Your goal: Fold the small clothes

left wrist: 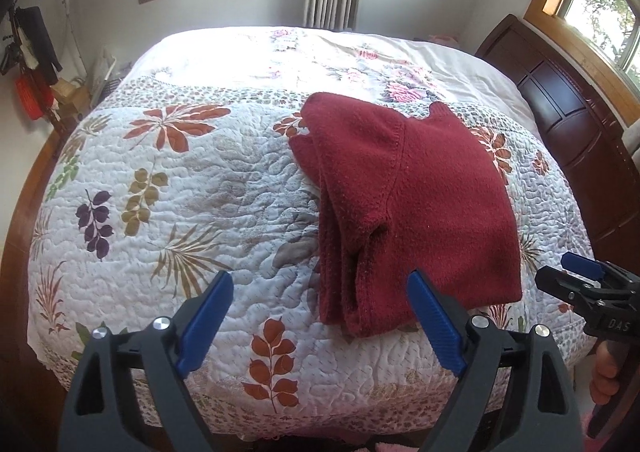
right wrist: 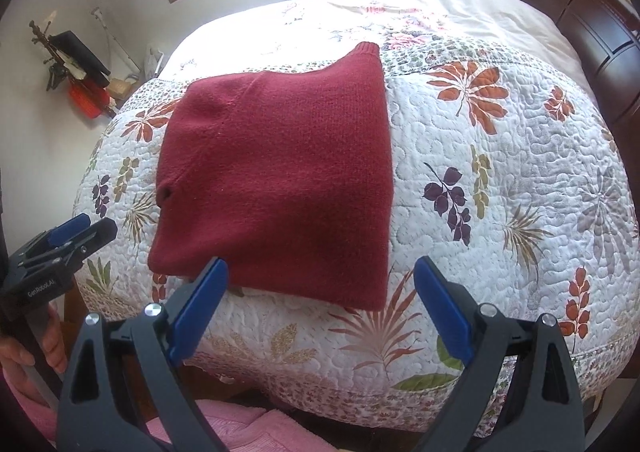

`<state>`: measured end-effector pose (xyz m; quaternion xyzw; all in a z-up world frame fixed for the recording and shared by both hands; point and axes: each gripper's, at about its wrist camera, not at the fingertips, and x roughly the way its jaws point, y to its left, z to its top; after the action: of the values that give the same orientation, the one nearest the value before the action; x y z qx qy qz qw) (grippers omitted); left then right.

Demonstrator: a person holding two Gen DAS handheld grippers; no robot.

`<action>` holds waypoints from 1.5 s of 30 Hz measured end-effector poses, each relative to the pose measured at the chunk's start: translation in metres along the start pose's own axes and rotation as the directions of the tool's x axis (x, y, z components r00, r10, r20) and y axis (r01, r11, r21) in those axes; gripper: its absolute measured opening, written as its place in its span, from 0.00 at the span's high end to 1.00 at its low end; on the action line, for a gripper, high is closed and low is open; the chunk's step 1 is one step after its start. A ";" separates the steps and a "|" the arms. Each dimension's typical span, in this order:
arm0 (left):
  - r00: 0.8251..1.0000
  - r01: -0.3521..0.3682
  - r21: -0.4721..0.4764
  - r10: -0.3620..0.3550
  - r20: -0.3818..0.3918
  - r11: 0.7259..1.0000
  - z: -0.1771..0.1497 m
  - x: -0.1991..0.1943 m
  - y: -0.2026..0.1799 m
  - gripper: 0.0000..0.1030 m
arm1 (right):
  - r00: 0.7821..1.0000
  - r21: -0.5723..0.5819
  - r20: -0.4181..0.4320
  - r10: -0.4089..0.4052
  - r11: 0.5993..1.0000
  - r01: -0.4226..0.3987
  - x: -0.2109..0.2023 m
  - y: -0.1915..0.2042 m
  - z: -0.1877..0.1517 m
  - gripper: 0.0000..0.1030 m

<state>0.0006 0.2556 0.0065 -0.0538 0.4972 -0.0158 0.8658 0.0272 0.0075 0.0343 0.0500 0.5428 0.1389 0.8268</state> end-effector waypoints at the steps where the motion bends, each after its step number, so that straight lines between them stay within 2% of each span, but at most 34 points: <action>1: 1.000 -0.003 0.000 0.003 0.001 1.000 -0.001 -0.001 -0.001 0.13 | 1.000 0.001 0.002 0.001 1.000 -0.001 -0.001 0.001 0.000 0.09; 20: 0.998 -0.058 0.031 0.058 -0.019 0.998 -0.012 0.000 -0.008 0.10 | 1.000 0.008 -0.009 0.006 1.000 -0.006 -0.002 0.007 -0.008 0.09; 45: 0.997 -0.071 0.042 0.073 -0.040 0.997 -0.023 0.003 -0.010 0.10 | 1.000 0.016 -0.031 0.002 1.000 -0.002 0.003 0.006 -0.015 0.08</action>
<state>-0.0172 0.2441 -0.0063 -0.0178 0.5163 0.0043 0.8562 0.0134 0.0136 0.0268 0.0548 0.5567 0.1362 0.8176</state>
